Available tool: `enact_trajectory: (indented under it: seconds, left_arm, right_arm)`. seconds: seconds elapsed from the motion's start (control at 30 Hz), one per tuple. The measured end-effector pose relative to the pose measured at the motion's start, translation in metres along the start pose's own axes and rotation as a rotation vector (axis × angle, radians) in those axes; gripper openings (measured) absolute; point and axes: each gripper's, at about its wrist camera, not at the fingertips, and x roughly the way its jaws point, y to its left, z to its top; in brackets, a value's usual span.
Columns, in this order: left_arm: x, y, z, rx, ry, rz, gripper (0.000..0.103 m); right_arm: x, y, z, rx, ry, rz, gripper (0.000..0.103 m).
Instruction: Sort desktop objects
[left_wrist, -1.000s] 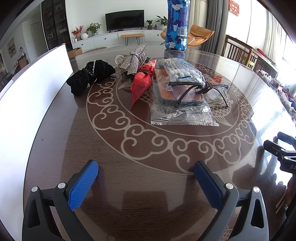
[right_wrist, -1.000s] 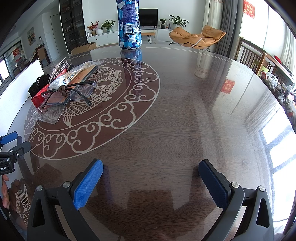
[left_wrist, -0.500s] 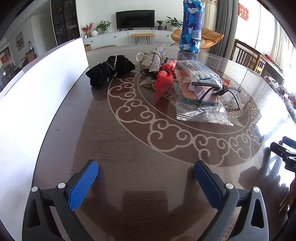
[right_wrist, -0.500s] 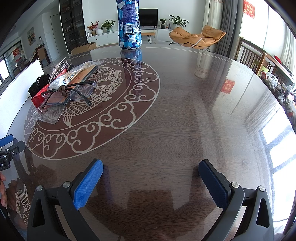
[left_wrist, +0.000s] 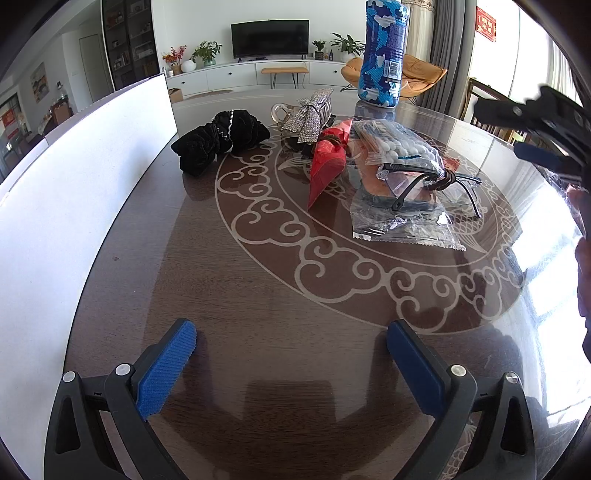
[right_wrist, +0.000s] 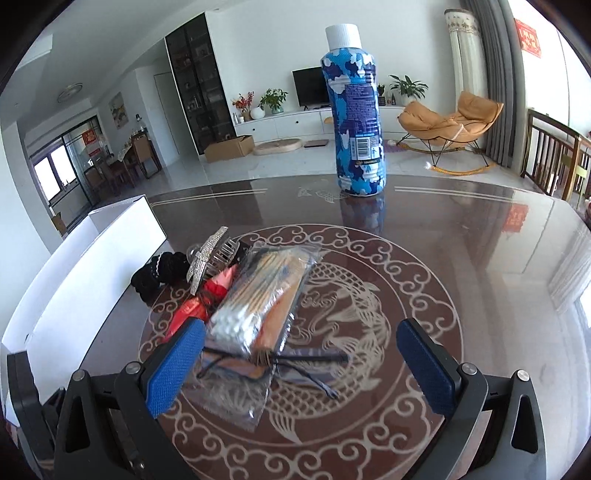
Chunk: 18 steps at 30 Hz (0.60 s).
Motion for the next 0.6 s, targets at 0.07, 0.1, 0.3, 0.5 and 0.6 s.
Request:
enact_trajectory:
  seconds: [0.07, 0.1, 0.3, 0.5, 0.6]
  left_arm:
    - [0.0, 0.0, 0.0, 0.0, 0.0, 0.0, 0.103]
    - [0.0, 0.0, 0.0, 0.0, 0.0, 0.0, 0.103]
    - [0.001, 0.0, 0.0, 0.0, 0.0, 0.0, 0.103]
    - [0.001, 0.0, 0.0, 0.0, 0.0, 0.0, 0.103]
    - [0.001, 0.0, 0.0, 0.0, 0.0, 0.0, 0.103]
  right_arm:
    - [0.03, 0.021, 0.016, -0.048, 0.088, 0.035, 0.103]
    - [0.043, 0.032, 0.019, -0.082, 0.113, 0.031, 0.103]
    - [0.092, 0.03, 0.012, -0.115, 0.228, -0.079, 0.103]
    - [0.058, -0.05, -0.01, 0.057, 0.212, -0.219, 0.103]
    - [0.049, -0.068, -0.021, 0.033, 0.232, -0.283, 0.103]
